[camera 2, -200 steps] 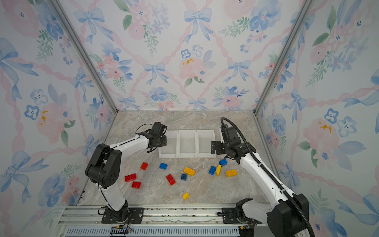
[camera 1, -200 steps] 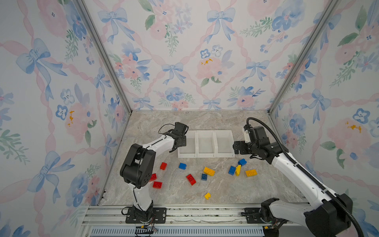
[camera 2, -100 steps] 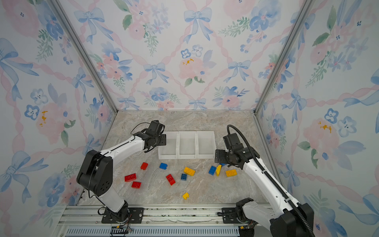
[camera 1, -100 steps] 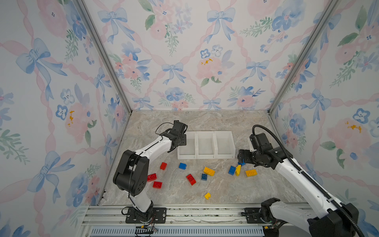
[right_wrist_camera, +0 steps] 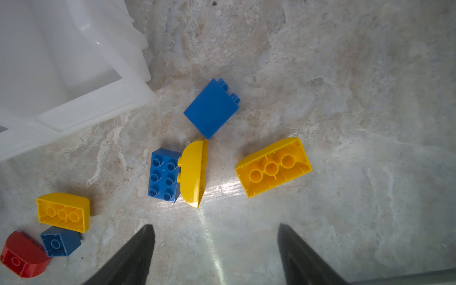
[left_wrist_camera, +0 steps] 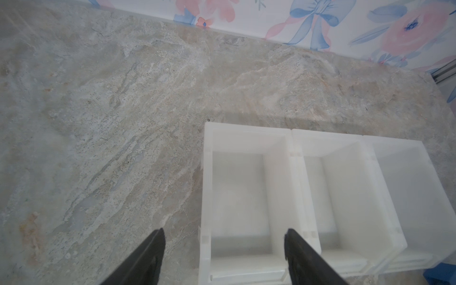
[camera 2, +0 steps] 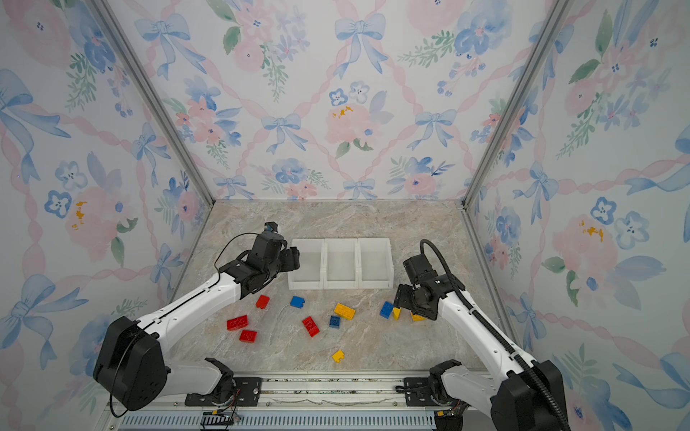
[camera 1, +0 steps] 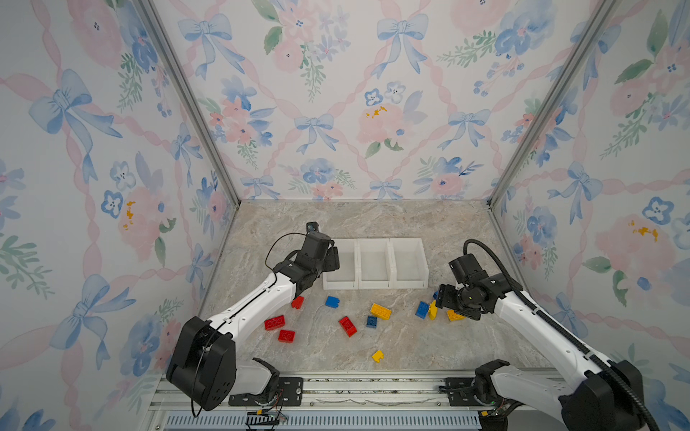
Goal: Sort the legos into containers by color
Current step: Pick up the lego from the middle-right of the table.
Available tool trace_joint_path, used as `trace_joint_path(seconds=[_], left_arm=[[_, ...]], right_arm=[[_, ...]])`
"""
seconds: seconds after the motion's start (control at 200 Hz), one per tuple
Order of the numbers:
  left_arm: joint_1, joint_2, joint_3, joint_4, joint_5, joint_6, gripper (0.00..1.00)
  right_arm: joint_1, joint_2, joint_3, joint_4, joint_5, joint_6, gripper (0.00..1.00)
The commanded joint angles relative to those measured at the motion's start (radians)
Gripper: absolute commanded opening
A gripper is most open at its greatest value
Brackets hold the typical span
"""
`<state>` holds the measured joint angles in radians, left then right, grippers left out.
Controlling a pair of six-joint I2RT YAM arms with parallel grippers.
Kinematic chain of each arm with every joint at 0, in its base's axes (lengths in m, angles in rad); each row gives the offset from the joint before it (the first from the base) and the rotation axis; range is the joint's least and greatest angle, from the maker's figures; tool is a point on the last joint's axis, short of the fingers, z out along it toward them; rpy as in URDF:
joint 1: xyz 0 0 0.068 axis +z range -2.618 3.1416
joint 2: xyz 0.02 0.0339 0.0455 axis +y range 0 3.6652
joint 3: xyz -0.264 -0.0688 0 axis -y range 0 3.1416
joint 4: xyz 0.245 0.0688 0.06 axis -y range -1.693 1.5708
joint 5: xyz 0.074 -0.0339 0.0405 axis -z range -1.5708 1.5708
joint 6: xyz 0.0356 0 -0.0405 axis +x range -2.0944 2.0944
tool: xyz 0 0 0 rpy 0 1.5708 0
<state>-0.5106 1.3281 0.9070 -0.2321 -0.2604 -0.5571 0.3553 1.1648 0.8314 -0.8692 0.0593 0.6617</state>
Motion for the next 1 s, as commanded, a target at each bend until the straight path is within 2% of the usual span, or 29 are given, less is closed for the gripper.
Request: trace_joint_path(seconds=[0.0,0.18,0.315,0.615,0.995], left_arm=[[-0.008,-0.036,-0.044,0.034,0.008,-0.043,0.79],[-0.016,-0.057,-0.078,0.046,0.014,-0.049,0.83],[-0.016,-0.055,-0.083,0.056,0.021,-0.050,0.84],[-0.018,-0.047,-0.089,0.066,0.026,-0.049,0.85],[-0.019,-0.057,-0.105,0.070,0.020,-0.053,0.86]], right_arm=[[0.010,0.056,-0.009,0.074,-0.002,0.035,0.75],[0.018,0.137,0.000,0.144,-0.018,0.061,0.67],[0.037,0.181,-0.003,0.171,-0.016,0.096,0.65],[0.037,0.236,-0.030,0.218,0.004,0.160,0.49],[0.030,0.289,-0.056,0.239,-0.001,0.185,0.46]])
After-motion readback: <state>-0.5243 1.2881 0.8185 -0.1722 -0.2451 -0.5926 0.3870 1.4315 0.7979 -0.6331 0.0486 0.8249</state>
